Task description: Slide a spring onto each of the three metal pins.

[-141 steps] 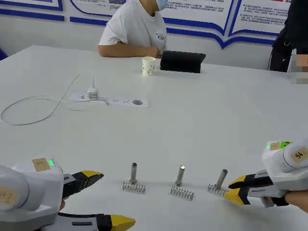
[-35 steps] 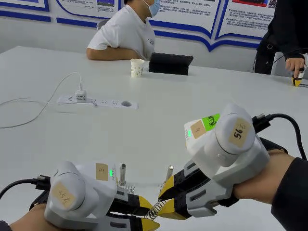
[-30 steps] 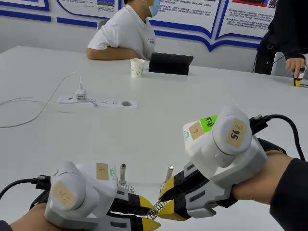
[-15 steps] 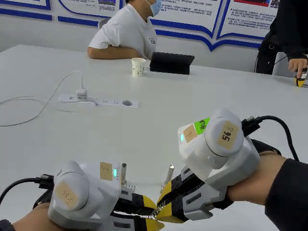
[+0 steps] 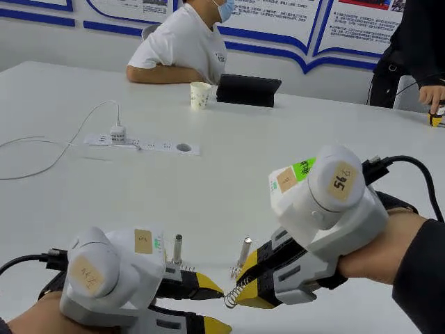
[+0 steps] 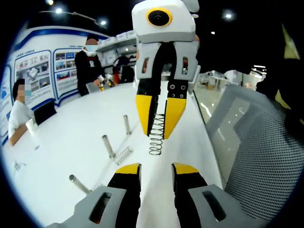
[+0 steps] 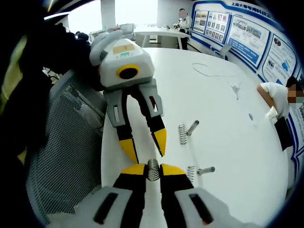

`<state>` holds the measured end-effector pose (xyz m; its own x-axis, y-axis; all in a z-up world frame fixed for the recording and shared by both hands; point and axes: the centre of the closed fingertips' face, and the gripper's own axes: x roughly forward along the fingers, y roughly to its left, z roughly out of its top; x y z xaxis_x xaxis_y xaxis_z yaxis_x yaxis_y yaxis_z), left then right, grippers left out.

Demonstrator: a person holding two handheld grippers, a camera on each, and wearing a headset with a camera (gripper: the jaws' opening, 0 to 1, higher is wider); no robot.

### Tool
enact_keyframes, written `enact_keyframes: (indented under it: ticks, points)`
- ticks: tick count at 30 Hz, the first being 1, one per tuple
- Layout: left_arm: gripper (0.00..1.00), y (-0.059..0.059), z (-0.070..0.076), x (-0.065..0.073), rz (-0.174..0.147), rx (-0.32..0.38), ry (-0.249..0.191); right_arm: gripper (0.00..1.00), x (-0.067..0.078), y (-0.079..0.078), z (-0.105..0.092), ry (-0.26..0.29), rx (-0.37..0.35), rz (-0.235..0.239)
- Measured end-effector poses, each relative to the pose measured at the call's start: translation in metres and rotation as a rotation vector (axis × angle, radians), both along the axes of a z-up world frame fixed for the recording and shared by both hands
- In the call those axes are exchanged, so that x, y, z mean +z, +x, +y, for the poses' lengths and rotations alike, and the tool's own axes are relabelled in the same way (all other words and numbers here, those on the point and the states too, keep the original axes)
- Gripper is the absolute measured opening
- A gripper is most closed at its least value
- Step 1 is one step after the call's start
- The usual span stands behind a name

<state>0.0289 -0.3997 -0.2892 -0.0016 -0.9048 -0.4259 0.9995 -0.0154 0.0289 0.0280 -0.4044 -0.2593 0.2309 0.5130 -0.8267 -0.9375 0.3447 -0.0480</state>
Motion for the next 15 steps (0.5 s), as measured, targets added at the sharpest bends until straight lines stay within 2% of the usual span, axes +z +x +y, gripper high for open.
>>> enact_keyframes:
  ticks: [9,15]
  points:
    - [0.35,0.011,0.018,0.003,0.031,0.072,-0.02,0.12,0.007,0.01,-0.029,-0.015,-0.065,-0.008]
    - [0.41,0.019,0.03,0.003,0.04,0.123,-0.029,0.12,0.014,0.018,-0.047,-0.026,-0.102,-0.018]
